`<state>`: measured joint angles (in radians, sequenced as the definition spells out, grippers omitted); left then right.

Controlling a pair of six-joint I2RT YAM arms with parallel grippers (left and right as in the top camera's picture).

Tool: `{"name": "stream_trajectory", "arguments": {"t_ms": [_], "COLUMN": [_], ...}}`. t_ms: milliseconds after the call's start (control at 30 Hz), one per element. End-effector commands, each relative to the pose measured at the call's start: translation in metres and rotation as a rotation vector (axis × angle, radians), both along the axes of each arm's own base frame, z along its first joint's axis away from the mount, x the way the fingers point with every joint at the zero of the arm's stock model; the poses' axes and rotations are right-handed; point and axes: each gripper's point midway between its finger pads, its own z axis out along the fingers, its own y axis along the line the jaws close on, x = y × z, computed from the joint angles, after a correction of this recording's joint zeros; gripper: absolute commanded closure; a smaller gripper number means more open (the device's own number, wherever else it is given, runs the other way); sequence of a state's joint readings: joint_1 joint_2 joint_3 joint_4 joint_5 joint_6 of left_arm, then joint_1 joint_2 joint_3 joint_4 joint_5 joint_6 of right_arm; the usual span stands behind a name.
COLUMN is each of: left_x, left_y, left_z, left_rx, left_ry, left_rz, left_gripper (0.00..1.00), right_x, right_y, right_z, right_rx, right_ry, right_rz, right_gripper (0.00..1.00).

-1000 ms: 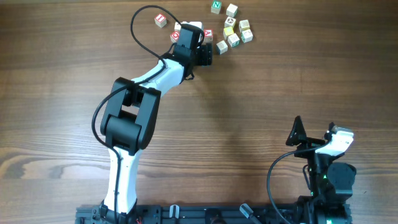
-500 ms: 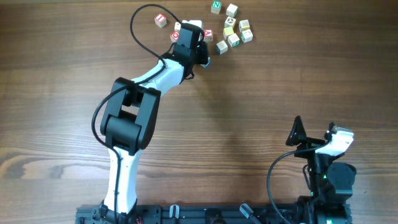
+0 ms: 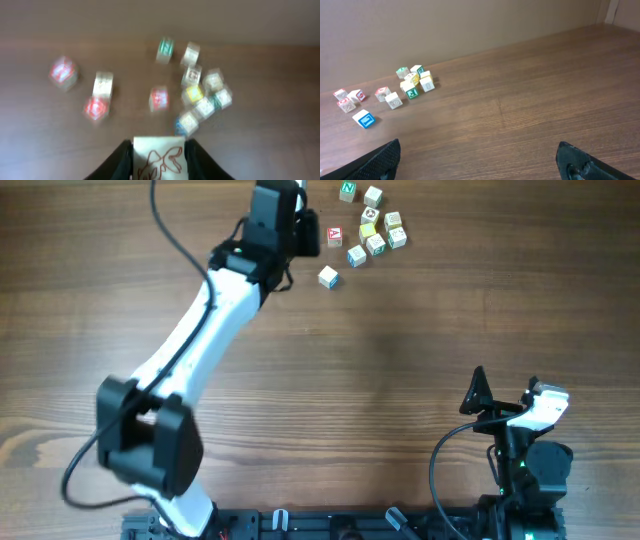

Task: Form a circle

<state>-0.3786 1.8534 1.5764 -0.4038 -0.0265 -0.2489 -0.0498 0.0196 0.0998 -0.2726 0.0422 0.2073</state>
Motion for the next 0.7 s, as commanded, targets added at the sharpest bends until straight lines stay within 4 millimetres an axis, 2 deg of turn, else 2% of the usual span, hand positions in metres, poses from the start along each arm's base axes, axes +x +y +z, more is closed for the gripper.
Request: {"name": "stream_trajectory", "arguments": {"t_ms": [0,133,267,367,467,533,667], "left_x": [-0.047,-0.085,-0.1,-0.111,-0.114,-0.112,-0.105], "left_y": [0.015,0.01,-0.013,-0.023,-0.033,-0.037,-0.03], "left_z": [-0.025,-0.058,-0.082,-0.106,-0.128,-0.136,-0.152], "left_rx": [-0.005,0.014,-0.027,-0.04,-0.071,-0.079,-0.094], "left_ry": [0.233,0.415,0.44,0.451,0.414,0.369,0.305], "left_rz": [0.09,0.116,0.132,0.158,0.15,0.13,0.185], "left_gripper": [0.75,0.78,0.74,0.71,0.71,0.71,0.71], "right_x": [-0.001,-0.001,-0.001,-0.001,-0.001,-0.001,-0.001], "right_y": [-0.003,-0.003,-0.003,-0.003,-0.003,-0.003,-0.003], "right_z": [0.004,0.004,0.004,0.004,0.004,0.004,0.004], "right_rx": [0.002,0.002,0.002,0.002,0.002,0.002,0.002], "right_ry": [-0.014,-0.014,-0.014,-0.014,-0.014,-0.014,-0.014], "right_rz": [-0.015,-0.015,-0.015,-0.016,-0.016,-0.015,-0.016], "right_gripper": [0.0,0.0,0.0,0.0,0.0,0.0,0.0]}}
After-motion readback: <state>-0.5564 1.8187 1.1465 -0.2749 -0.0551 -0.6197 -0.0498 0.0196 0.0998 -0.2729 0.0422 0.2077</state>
